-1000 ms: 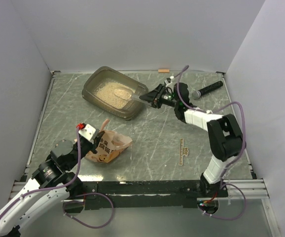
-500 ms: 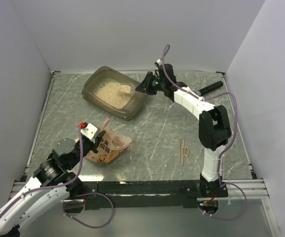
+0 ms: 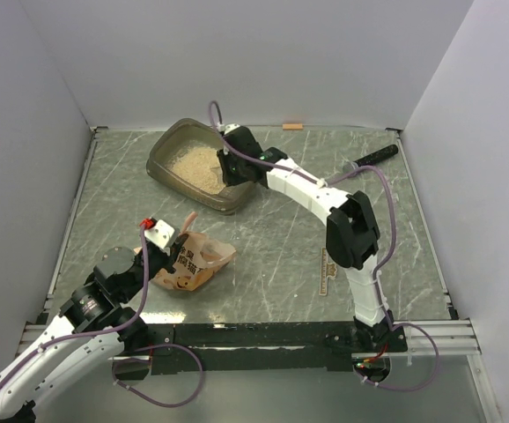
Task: Fill the litter box with clean litter
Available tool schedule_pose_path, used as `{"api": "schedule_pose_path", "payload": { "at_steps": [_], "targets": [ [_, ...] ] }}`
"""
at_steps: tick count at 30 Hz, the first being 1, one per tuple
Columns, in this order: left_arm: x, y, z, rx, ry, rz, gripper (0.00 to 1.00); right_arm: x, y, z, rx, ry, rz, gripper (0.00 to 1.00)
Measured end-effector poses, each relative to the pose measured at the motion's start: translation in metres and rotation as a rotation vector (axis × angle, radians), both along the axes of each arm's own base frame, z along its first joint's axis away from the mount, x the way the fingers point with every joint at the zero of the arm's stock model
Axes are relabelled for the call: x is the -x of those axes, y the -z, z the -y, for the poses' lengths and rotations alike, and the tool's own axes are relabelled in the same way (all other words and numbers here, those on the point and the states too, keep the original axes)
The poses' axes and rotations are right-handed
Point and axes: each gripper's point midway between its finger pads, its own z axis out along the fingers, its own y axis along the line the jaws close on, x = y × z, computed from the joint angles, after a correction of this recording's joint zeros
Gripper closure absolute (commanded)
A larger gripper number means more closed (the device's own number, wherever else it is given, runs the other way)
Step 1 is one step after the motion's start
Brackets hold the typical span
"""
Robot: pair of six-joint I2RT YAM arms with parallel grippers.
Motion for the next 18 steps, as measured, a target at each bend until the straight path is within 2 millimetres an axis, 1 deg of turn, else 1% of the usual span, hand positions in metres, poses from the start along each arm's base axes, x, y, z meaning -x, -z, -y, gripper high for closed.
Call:
{"api": "schedule_pose_path", "payload": {
  "at_steps": [3, 5, 6, 8, 11, 14, 16, 18],
  "targets": [
    [0.0, 0.0, 0.0, 0.0, 0.0, 0.0, 0.99, 0.005, 0.001, -0.001, 0.052, -0.029, 0.034, 1.0],
    [0.0, 0.0, 0.0, 0.001, 0.003, 0.0, 0.99, 0.008, -0.005, 0.004, 0.064, -0.034, 0.051, 1.0],
    [0.001, 0.0, 0.0, 0.001, 0.003, 0.001, 0.99, 0.011, -0.011, 0.009, 0.067, -0.033, 0.059, 1.0],
    [0.001, -0.001, 0.0, 0.004, 0.004, 0.003, 0.99, 0.019, -0.028, 0.02, 0.065, -0.028, 0.077, 1.0],
    [0.002, -0.001, 0.0, 0.006, 0.009, 0.004, 0.99, 0.038, -0.068, 0.041, 0.037, -0.018, 0.121, 1.0],
    [0.003, -0.002, 0.001, 0.009, 0.016, 0.006, 0.99, 0.064, -0.116, 0.064, -0.019, -0.012, 0.183, 1.0],
    [0.004, -0.002, 0.001, 0.01, 0.019, 0.007, 0.99, 0.085, -0.148, 0.079, -0.065, -0.022, 0.215, 1.0],
    [0.004, -0.003, 0.001, 0.011, 0.019, 0.008, 0.99, 0.107, -0.173, 0.091, -0.106, -0.034, 0.234, 1.0]
  ]
}}
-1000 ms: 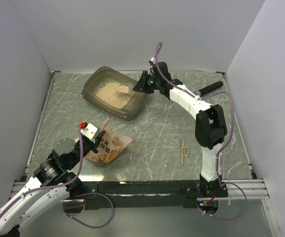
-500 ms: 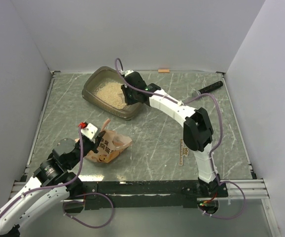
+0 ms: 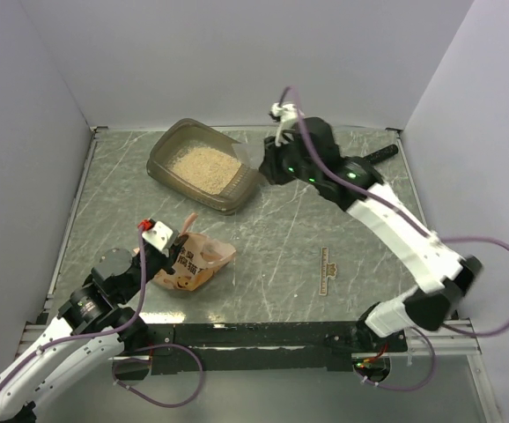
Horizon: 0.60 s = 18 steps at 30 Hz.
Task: Fill the litter box with clean litter
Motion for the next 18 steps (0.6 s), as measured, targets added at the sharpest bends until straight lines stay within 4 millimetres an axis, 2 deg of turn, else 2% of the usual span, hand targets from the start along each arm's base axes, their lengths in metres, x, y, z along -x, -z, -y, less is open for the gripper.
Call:
{"api": "schedule_pose_path", "payload": {
  "at_steps": [2, 5, 7, 12, 16, 18],
  "targets": [
    [0.0, 0.0, 0.0, 0.0, 0.0, 0.0, 0.99, 0.021, -0.014, 0.009, -0.027, -0.033, -0.002, 1.0],
    [0.001, -0.001, -0.001, 0.002, 0.0, 0.003, 0.99, 0.055, -0.018, 0.019, -0.044, -0.098, -0.057, 1.0],
    [0.001, -0.001, -0.001, 0.004, 0.0, 0.005, 0.99, 0.078, -0.01, 0.021, -0.048, -0.156, -0.118, 1.0],
    [0.002, -0.001, -0.001, 0.004, 0.002, 0.005, 0.99, 0.133, 0.026, 0.029, -0.043, -0.291, -0.304, 1.0],
    [0.002, -0.001, 0.0, 0.004, 0.008, 0.004, 0.99, 0.164, 0.043, 0.034, -0.059, -0.364, -0.393, 1.0],
    [0.002, -0.001, 0.0, 0.005, 0.011, 0.003, 0.99, 0.173, 0.048, 0.035, -0.067, -0.384, -0.419, 1.0]
  ]
}}
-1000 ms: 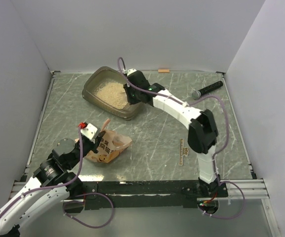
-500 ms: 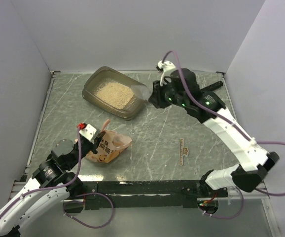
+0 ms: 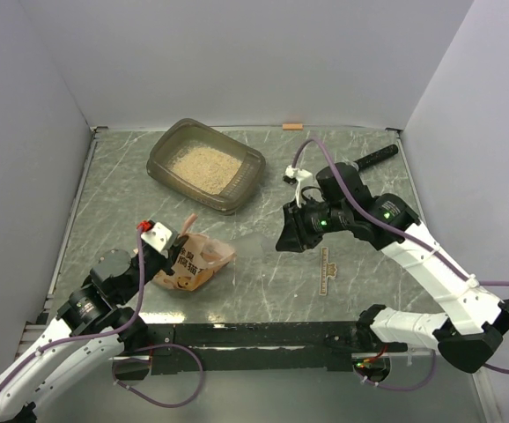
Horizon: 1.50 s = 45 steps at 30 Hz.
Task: Fill the litter box with clean litter
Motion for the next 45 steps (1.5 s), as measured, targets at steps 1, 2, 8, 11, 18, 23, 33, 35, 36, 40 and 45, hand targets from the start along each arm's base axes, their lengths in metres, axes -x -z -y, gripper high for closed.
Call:
{"api": "schedule_pose_path", "payload": {
  "at_steps": [1, 2, 8, 11, 18, 23, 33, 35, 36, 40, 45],
  "targets": [
    [0.0, 0.0, 0.0, 0.001, 0.003, 0.0, 0.99, 0.003, 0.002, 0.0, -0.005, -0.006, -0.012, 1.0],
    [0.001, 0.0, 0.001, 0.001, 0.007, -0.001, 0.99, 0.005, 0.004, -0.001, -0.007, -0.011, -0.022, 1.0],
    [0.003, 0.001, 0.004, 0.0, 0.029, -0.005, 0.99, 0.007, 0.005, -0.01, -0.031, -0.04, -0.046, 1.0],
    [0.004, 0.002, 0.006, -0.003, 0.041, -0.01, 0.99, 0.005, 0.008, -0.018, -0.031, -0.056, -0.064, 1.0],
    [0.006, 0.003, 0.009, -0.003, 0.061, -0.013, 0.99, -0.005, 0.018, -0.043, -0.031, -0.091, -0.116, 1.0],
    [0.007, 0.003, 0.01, -0.004, 0.068, -0.016, 0.99, -0.013, 0.031, -0.063, -0.033, -0.119, -0.173, 1.0],
    [0.009, 0.005, 0.012, -0.006, 0.088, -0.023, 0.99, -0.027, 0.072, -0.106, -0.043, -0.135, -0.376, 1.0],
    [0.01, 0.005, 0.013, -0.006, 0.093, -0.024, 0.99, -0.029, 0.076, -0.11, -0.041, -0.12, -0.407, 1.0],
    [0.01, 0.005, 0.013, -0.006, 0.093, -0.024, 0.99, -0.031, 0.078, -0.113, -0.039, -0.108, -0.427, 1.0],
    [0.011, 0.005, 0.013, -0.005, 0.095, -0.024, 0.99, -0.038, 0.086, -0.124, -0.04, -0.061, -0.497, 1.0],
    [0.011, 0.005, 0.014, -0.005, 0.1, -0.023, 0.99, -0.048, 0.105, -0.144, -0.06, -0.01, -0.589, 1.0]
  ]
}}
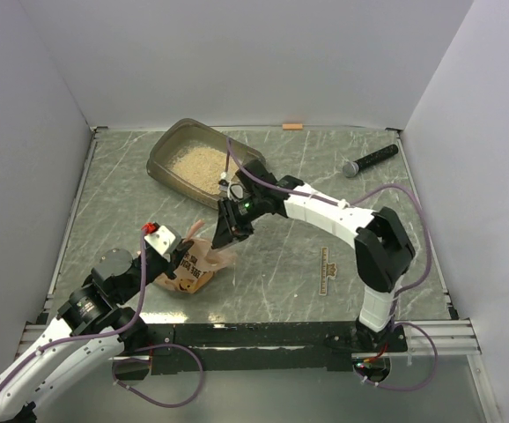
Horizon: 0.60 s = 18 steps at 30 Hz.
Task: Fill the litter box with clean litter
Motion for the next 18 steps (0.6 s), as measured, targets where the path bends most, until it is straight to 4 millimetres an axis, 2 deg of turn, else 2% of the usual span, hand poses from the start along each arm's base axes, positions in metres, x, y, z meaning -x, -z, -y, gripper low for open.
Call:
{"api": "schedule_pose_path", "payload": {
  "at_steps": [8, 18],
  "targets": [
    [0.0, 0.0, 0.0, -0.001, 0.0, -0.001, 0.99, 0.001, 0.025, -0.028, -0.096, -0.007, -0.13, 1.0],
    [0.001, 0.0, -0.001, 0.001, 0.0, 0.001, 0.99, 0.007, 0.043, -0.039, -0.298, -0.021, -0.163, 1.0]
  ]
}}
